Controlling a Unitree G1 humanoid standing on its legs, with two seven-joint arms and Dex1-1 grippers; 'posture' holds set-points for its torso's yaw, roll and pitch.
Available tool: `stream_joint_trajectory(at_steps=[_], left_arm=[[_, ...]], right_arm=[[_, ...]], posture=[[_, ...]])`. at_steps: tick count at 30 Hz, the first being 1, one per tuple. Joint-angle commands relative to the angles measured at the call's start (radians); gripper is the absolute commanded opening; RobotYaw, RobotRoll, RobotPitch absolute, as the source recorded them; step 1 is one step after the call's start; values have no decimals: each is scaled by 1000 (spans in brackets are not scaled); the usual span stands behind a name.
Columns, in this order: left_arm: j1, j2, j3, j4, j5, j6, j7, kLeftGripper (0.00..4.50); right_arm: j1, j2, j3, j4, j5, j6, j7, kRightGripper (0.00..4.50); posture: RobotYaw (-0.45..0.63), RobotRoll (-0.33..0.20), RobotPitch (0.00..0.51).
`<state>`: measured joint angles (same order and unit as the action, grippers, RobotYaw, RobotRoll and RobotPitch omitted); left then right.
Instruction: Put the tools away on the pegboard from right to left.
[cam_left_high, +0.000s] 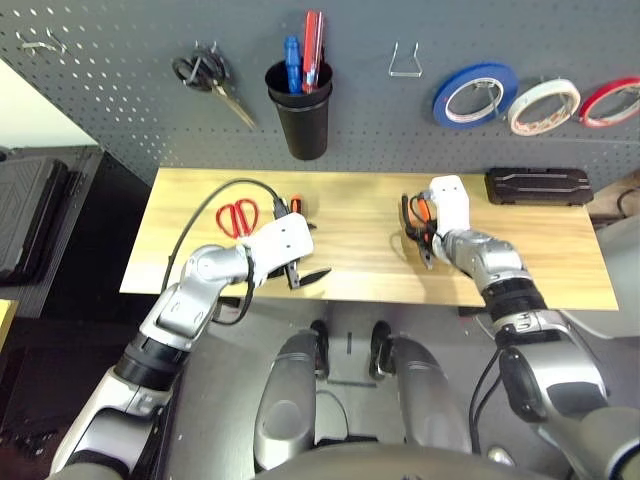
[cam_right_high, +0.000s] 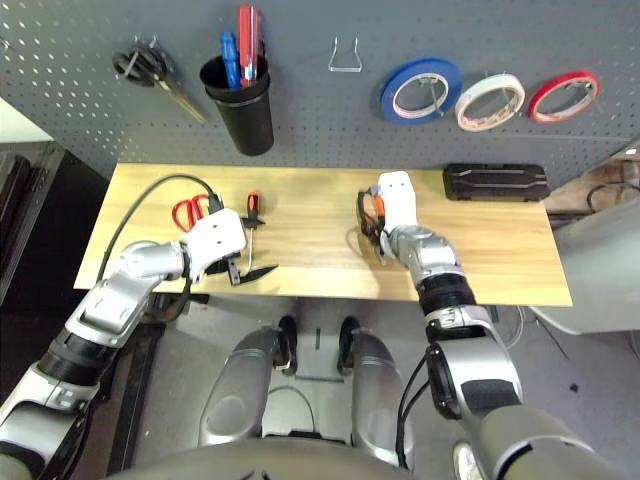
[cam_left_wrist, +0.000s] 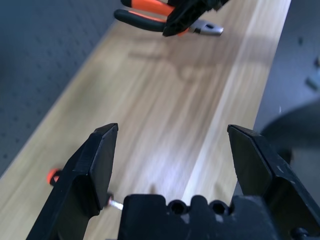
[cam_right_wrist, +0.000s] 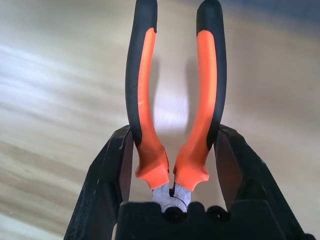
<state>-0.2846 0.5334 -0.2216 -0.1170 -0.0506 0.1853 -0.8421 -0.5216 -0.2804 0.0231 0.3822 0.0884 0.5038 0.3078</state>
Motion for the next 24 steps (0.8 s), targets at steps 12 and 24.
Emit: stream_joint_trajectory(at_steps=[12,24], left_arm=[[0,-80,140,-229,-218,99,75,4500],[-96,-90,213,-341,-368,256,150,4500]], right_arm=[[179,-85,1,-325,-23,-280,115,2576],[135,-98,-45,-457,-1,-367,102,2576]], posture=[[236,0,235],[228,0,226]])
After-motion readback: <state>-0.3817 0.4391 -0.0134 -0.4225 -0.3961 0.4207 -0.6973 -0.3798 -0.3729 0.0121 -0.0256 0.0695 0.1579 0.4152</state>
